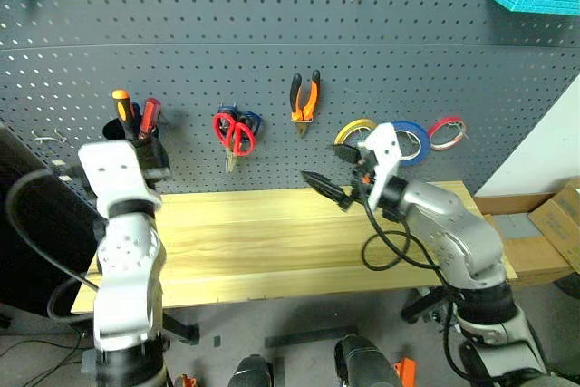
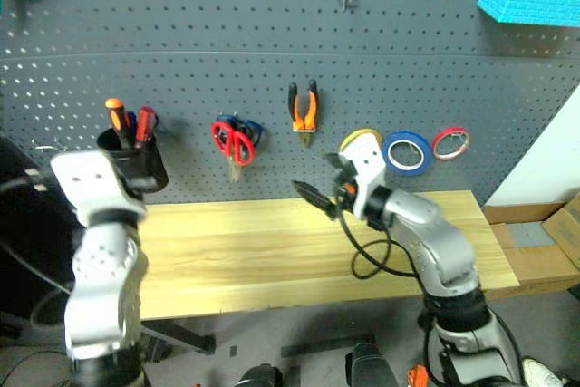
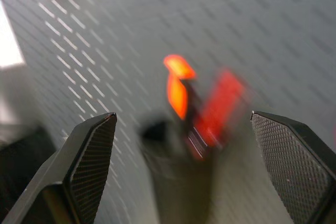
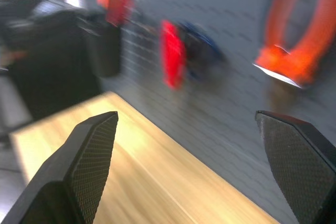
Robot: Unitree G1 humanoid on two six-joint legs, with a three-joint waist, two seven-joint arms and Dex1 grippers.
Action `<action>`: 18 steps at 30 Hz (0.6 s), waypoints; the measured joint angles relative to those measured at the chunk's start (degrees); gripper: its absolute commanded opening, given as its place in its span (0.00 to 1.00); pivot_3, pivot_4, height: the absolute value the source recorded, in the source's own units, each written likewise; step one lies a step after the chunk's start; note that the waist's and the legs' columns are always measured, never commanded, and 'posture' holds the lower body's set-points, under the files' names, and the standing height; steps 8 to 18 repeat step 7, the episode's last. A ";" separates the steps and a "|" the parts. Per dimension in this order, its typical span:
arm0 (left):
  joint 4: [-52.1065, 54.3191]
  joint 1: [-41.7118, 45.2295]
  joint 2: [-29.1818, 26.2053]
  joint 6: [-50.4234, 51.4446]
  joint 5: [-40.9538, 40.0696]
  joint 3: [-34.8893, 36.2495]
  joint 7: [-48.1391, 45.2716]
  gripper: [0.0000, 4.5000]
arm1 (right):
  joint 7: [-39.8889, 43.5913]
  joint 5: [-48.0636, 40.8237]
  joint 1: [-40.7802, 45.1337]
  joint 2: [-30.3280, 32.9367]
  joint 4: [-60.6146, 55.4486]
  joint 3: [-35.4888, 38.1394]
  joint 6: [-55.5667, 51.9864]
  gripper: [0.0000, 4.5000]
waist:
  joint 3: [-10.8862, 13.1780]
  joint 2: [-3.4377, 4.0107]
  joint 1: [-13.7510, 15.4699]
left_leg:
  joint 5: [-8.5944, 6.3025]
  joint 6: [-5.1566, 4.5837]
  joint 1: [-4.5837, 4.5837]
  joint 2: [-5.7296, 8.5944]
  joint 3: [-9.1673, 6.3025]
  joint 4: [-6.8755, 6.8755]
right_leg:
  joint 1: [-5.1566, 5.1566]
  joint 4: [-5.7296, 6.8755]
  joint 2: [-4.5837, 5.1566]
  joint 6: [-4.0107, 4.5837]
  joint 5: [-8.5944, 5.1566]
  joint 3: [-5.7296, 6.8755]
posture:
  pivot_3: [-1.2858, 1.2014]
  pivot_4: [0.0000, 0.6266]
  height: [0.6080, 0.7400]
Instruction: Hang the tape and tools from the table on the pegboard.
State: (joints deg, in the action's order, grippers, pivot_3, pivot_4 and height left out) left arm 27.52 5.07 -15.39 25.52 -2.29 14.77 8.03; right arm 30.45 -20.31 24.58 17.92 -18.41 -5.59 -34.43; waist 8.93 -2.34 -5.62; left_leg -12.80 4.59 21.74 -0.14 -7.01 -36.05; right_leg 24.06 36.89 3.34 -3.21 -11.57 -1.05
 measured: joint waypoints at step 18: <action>-7.34 -11.21 5.01 -2.61 -5.31 0.89 -6.33 0.97 | -8.50 10.37 -12.24 0.98 15.84 5.62 18.46 1.00 | -2.32 0.74 0.67 | -0.04 0.03 -0.88 -0.45 0.27 -0.02 | -0.99 -0.69 -0.24 0.52 -0.16 0.13 | 0.50 0.01 1.00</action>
